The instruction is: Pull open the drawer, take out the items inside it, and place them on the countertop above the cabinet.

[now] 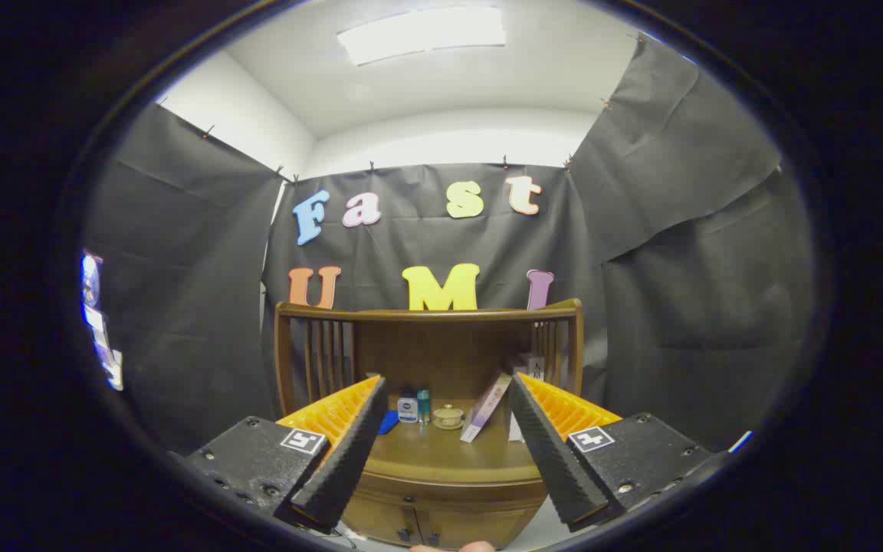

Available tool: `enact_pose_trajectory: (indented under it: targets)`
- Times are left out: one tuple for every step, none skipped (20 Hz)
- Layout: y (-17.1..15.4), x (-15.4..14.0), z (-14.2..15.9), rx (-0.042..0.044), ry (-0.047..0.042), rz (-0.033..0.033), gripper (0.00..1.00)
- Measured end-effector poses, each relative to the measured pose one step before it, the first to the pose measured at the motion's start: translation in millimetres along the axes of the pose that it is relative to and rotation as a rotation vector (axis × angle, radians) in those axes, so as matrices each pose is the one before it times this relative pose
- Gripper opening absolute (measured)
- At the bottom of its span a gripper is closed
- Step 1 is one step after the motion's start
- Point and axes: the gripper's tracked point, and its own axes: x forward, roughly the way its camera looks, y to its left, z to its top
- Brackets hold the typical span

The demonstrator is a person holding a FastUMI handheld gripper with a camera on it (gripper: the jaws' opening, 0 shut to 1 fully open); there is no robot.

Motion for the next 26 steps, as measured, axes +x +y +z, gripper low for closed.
enact_pose_trajectory:
  targets:
    - [0.61,0.25,-0.67,0.00381,0.00167,-0.00131,1.00]
    - [0.50,-0.10,-0.67,0.00060,0.00025,-0.00169,1.00]
    - [-0.61,-0.01,-0.14,0.00083,0.00198,-0.00534,1.00]
    - [-0.71,0.66,0.39,-0.00037,-0.00112,0.00129,1.00]
    - [-0.24,0.16,0.20,0.00093,0.00051,-0.00255,1.00]
    - [0.11,0.27,-1.12,-0.00012,-0.00130,0.00133,1.00]
    - [-0.61,-0.17,0.84,-0.00188,0.00220,-0.00235,1.00]
    - [-0.35,0.18,-0.65,-0.00055,-0.00113,-0.00197,1.00]
    - [0.31,0.28,1.21,-0.00154,-0.00116,0.00036,1.00]
    - [0.02,-0.53,-1.67,0.00018,0.00074,-0.00360,1.00]
    - [1.29,0.13,0.36,-0.00107,-0.00162,0.00292,1.00]
    - [-0.99,-0.57,-0.42,0.00023,0.00225,-0.00293,1.00]
    - [0.09,0.34,-0.64,0.00066,0.00045,0.00029,1.00]
    - [-0.40,0.54,-0.34,0.00110,0.00295,-0.00241,1.00]
    - [-0.87,1.34,-1.92,0.00273,0.00302,-0.00225,1.00]
    - [-1.73,4.22,-4.72,0.00342,0.00371,-0.00056,1.00]
    - [-1.75,3.10,-5.27,0.00399,0.00618,-0.00537,1.00]
    - [-1.33,0.77,-7.79,0.00210,0.00601,-0.00218,1.00]
    - [0.06,0.47,-7.65,0.00413,0.00799,-0.00542,1.00]
    - [1.62,0.95,-5.90,0.00398,0.00243,0.00378,1.00]
    - [1.14,3.70,-6.93,0.00470,0.00764,-0.00091,1.00]
    - [1.38,4.83,-12.15,0.00097,0.00772,-0.00011,1.00]
    - [1.09,4.64,-10.97,-0.00223,0.01365,-0.00385,1.00]
    - [1.71,6.78,-11.78,-0.00231,0.01628,0.00012,1.00]
    - [3.32,6.09,-11.16,-0.00070,0.01810,0.00074,1.00]
    - [1.87,6.91,-14.05,0.00043,0.02017,-0.00169,1.00]
